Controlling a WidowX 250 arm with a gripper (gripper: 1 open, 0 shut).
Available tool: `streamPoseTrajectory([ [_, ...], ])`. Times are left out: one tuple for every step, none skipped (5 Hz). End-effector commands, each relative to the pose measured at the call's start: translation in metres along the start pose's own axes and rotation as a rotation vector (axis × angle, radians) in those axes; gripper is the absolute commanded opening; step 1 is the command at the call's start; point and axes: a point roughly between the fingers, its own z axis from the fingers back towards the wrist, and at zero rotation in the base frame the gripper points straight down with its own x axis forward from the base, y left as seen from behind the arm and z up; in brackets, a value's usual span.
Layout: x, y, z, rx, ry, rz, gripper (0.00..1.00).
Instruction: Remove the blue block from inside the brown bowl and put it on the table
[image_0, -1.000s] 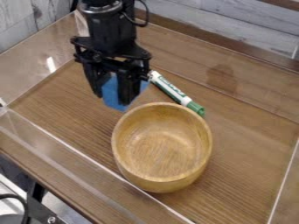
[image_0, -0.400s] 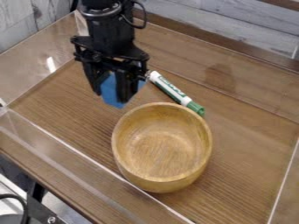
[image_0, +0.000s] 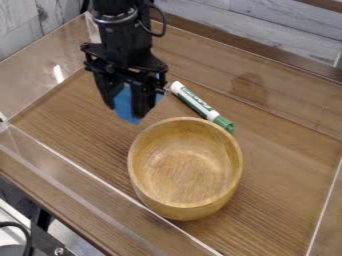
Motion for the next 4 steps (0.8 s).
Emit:
streamPoseTrajectory([
  [0.005, 0.006, 0.003, 0.017, -0.032, 0.004, 0.0],
  [0.006, 0.007, -0.001, 0.023, -0.037, 0.004, 0.0],
  [0.007, 0.017, -0.003, 0.037, -0.036, -0.001, 0.0],
  [0.007, 0.025, -0.006, 0.049, -0.032, -0.002, 0.0],
])
